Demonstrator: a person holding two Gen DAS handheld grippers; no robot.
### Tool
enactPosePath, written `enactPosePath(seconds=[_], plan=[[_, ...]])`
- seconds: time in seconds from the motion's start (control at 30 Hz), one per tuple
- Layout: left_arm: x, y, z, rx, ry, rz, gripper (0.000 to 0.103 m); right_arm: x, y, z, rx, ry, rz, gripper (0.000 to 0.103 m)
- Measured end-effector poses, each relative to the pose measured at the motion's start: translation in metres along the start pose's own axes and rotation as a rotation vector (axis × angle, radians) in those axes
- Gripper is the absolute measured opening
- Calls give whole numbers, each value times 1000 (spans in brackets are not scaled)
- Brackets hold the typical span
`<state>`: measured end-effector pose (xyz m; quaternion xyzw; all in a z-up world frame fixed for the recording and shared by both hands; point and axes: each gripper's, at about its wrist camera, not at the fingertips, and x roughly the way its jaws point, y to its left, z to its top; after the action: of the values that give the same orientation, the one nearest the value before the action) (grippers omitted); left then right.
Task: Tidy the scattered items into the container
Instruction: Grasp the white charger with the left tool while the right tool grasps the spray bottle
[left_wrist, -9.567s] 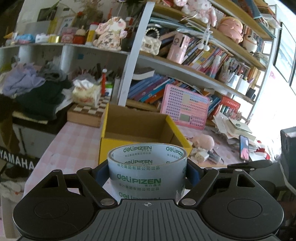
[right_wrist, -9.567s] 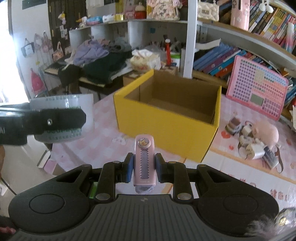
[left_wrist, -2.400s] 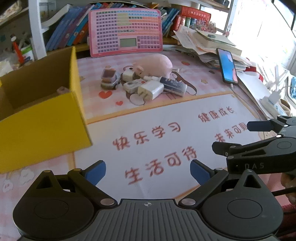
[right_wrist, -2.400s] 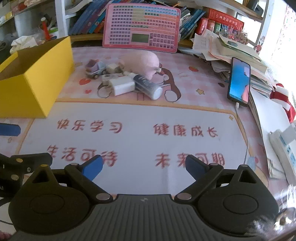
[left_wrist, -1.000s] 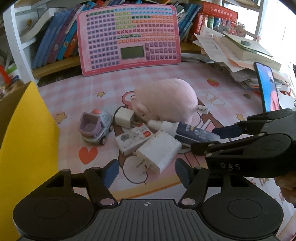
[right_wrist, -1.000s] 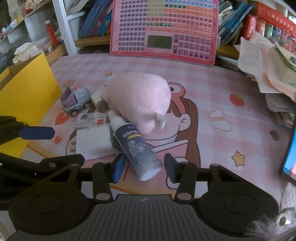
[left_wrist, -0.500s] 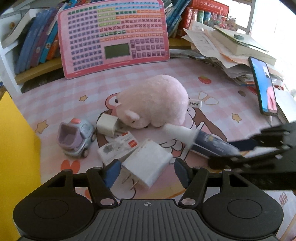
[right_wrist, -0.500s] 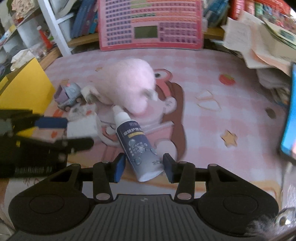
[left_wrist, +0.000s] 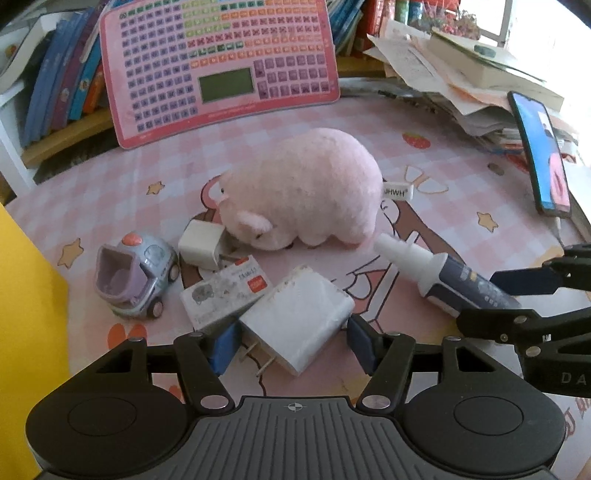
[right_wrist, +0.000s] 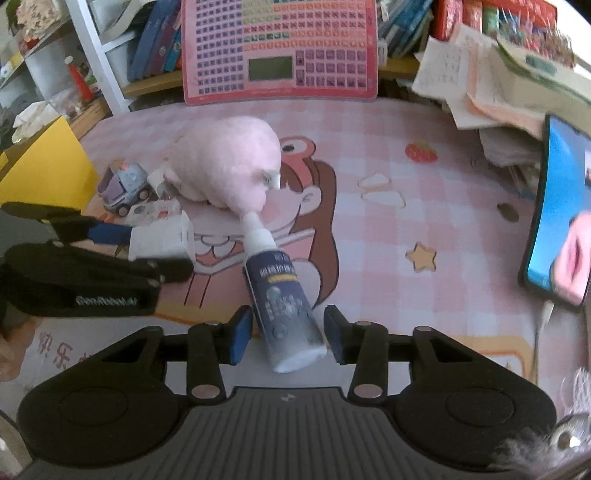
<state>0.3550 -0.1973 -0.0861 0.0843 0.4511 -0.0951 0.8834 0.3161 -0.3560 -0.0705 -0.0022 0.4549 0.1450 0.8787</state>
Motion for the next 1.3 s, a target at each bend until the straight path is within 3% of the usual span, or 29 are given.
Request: enactPosePath(seconds=[0.33, 0.73, 1.0, 1.3], plan=[[3, -2, 5, 60, -23, -22, 68, 9, 3, 8, -40, 16, 7, 44], [-3, -1, -14, 61, -19, -91, 64, 17, 5, 10, -57, 34, 29, 39], [-28, 16, -38, -38, 5, -104, 64, 16, 14, 9, -120, 31, 26, 32], [-60, 32, -51, -132, -23, -122, 64, 1, 25, -5, -79, 49, 88, 31]])
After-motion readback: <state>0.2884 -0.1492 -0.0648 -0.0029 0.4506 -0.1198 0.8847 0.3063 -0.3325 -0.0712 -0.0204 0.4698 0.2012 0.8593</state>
